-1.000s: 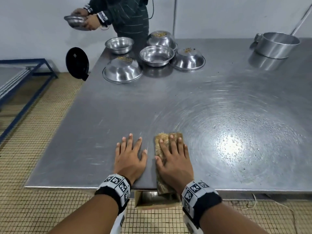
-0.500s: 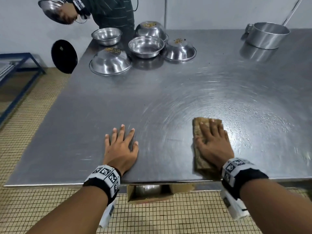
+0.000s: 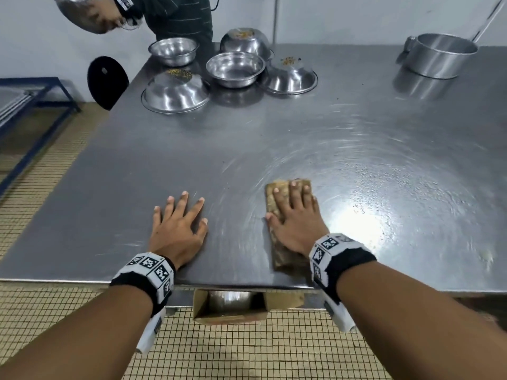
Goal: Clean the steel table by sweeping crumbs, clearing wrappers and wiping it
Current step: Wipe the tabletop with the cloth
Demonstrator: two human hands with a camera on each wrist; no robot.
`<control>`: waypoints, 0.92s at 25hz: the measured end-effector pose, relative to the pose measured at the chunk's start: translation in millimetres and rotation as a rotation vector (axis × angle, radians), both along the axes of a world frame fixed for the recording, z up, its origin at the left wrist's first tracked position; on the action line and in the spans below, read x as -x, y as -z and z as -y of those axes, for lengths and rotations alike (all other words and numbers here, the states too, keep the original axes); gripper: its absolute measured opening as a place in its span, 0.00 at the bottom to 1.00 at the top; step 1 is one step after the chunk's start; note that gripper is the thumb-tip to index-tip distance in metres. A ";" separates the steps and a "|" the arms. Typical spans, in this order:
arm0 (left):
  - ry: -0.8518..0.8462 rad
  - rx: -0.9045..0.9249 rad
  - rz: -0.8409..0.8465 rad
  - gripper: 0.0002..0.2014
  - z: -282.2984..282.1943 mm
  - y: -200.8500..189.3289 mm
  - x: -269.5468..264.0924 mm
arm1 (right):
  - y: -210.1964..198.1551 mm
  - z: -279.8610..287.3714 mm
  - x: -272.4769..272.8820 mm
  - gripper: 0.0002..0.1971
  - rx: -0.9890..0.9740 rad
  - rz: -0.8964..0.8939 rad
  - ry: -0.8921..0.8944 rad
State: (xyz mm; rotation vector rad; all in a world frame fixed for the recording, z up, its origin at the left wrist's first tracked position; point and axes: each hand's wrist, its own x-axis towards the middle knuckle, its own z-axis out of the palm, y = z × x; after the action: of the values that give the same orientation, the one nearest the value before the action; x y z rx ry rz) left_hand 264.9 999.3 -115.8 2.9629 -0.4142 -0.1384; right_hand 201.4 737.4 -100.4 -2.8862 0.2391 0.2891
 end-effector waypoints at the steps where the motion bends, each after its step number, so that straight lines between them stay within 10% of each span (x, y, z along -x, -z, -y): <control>1: -0.014 0.004 -0.009 0.31 2.8 -1.2 1.6 | -0.2 -2.5 12.1 0.35 0.000 0.011 -0.033; 13: 0.176 0.033 -0.018 0.29 161.6 -8.6 47.5 | 3.5 101.0 139.3 0.34 -0.022 0.027 0.069; 23: 0.121 0.015 0.047 0.29 174.1 4.5 45.8 | 1.4 229.0 103.8 0.37 -0.006 0.002 0.351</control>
State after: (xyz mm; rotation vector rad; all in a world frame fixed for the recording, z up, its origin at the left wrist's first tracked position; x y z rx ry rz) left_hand 219.2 825.2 -120.3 2.9310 -0.5979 -0.0794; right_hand 97.6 508.4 -101.8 -2.7700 0.7309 0.2207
